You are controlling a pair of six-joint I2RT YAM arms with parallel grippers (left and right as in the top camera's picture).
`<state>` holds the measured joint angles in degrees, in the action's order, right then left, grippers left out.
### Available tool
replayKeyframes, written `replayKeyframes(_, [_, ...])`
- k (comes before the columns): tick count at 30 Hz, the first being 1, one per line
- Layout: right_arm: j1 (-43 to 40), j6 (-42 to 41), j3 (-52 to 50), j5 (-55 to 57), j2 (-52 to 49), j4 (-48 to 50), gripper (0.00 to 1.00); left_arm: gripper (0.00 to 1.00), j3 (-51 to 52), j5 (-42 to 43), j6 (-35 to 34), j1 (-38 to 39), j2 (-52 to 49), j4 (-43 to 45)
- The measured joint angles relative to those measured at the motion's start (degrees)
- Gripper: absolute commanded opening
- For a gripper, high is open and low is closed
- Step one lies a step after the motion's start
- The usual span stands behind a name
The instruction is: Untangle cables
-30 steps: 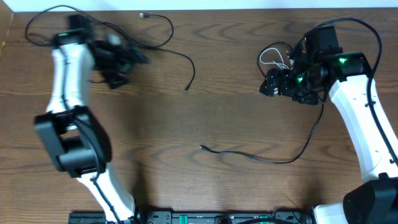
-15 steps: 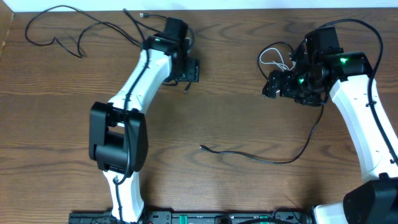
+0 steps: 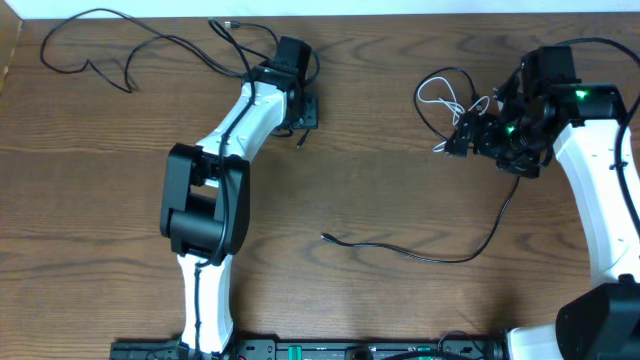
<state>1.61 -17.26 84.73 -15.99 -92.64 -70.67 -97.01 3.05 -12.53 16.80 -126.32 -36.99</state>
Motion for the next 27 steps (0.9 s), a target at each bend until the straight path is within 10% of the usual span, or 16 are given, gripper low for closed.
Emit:
replayKeyframes(12, [0.0,1.0,0.0,0.0,0.0,-0.1,0.99,0.48,0.0,1.0,4.1,3.3,-2.8,1.9])
replayKeyframes(20, [0.0,1.0,0.0,0.0,0.0,-0.3,0.99,0.1,-0.5,-1.5,5.1,3.2,-3.6,2.6])
replayKeyframes(27, [0.0,1.2,0.0,0.0,0.0,-0.8,0.99,0.07,-0.6,-2.6,5.1,3.0,-4.2,6.6])
